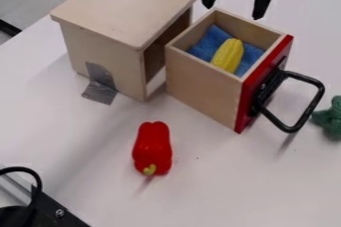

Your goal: Take the yellow object out from the drawer

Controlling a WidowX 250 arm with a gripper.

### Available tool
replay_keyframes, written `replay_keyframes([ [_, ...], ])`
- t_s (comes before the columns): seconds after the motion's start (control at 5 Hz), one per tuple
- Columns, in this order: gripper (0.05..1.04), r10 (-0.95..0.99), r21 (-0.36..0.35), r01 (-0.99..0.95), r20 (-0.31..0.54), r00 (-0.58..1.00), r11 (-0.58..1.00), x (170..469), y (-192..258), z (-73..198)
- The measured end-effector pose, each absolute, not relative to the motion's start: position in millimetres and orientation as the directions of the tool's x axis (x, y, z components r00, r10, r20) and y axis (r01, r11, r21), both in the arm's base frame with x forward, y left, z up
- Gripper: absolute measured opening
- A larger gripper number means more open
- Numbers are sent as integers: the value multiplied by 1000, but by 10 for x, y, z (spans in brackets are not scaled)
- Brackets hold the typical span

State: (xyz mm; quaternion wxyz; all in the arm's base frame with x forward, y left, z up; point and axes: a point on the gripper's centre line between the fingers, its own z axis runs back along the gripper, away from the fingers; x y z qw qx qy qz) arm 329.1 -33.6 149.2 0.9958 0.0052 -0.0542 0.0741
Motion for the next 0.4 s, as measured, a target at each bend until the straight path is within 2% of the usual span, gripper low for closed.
replay_keyframes([
  [0.4,999,150,29,-153,67,986,988,3248,-317,1262],
])
